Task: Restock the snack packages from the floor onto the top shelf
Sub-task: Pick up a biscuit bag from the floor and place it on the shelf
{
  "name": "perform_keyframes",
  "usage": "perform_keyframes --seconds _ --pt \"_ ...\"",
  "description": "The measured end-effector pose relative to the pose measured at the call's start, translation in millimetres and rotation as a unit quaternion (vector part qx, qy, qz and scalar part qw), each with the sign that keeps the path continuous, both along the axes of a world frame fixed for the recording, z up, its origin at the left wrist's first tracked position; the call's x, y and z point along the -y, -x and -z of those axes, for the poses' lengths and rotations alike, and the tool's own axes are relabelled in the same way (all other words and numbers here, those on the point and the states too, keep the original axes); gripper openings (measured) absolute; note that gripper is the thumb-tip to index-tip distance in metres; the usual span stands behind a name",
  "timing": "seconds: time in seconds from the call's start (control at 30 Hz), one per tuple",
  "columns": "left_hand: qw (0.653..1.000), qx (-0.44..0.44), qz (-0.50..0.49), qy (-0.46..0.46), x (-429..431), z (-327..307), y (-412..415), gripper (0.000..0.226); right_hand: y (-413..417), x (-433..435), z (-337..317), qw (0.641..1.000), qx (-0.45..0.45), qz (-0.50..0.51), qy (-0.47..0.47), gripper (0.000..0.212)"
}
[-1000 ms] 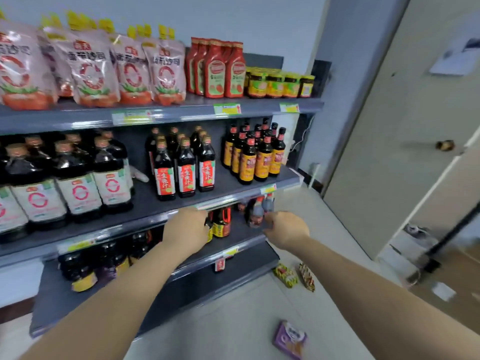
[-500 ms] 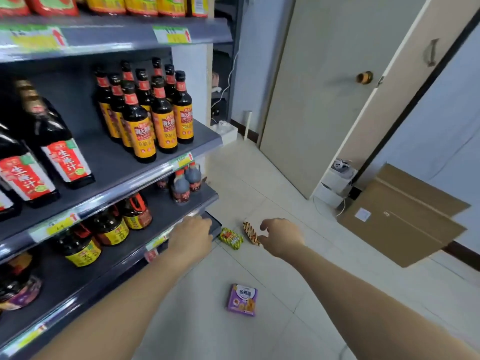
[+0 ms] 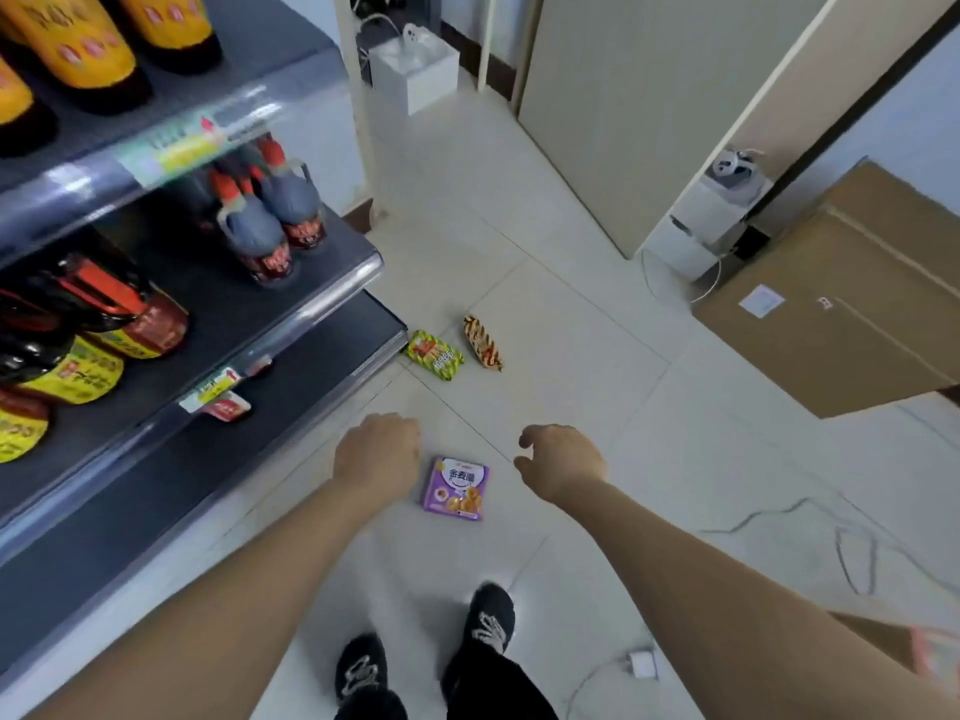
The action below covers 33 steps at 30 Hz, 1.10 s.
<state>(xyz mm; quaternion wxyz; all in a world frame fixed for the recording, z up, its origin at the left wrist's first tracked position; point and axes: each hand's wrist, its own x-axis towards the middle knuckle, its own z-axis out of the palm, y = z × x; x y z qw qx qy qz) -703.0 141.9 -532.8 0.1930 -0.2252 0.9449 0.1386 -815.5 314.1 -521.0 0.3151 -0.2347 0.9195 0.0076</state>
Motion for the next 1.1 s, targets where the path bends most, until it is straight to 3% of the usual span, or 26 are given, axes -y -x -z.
perform_keyframes --seconds 0.23,0.73,0.87,0.93,1.03,1.1 --pt "0.997 0.052 -0.032 -0.057 -20 119 24 0.031 22 -23 137 0.997 0.065 0.030 -0.024 0.030" --pt "0.978 0.175 -0.036 -0.104 -18 453 24 0.028 4 -21 462 0.975 0.164 0.146 -0.038 0.027" --pt "0.971 0.170 -0.082 -0.148 -19 519 28 0.020 1 -17 521 0.951 0.200 0.234 -0.016 0.035" --pt "0.950 0.163 -0.149 -0.220 -21 544 33 0.028 3 -13 541 0.922 0.230 0.313 0.009 0.042" --pt "0.864 0.141 -0.298 -0.381 -27 563 39 0.041 4 -2 563 0.869 0.278 0.405 0.050 0.040" --pt "0.825 0.132 -0.340 -0.431 -30 563 40 0.036 6 4 567 0.846 0.289 0.441 0.076 0.041"
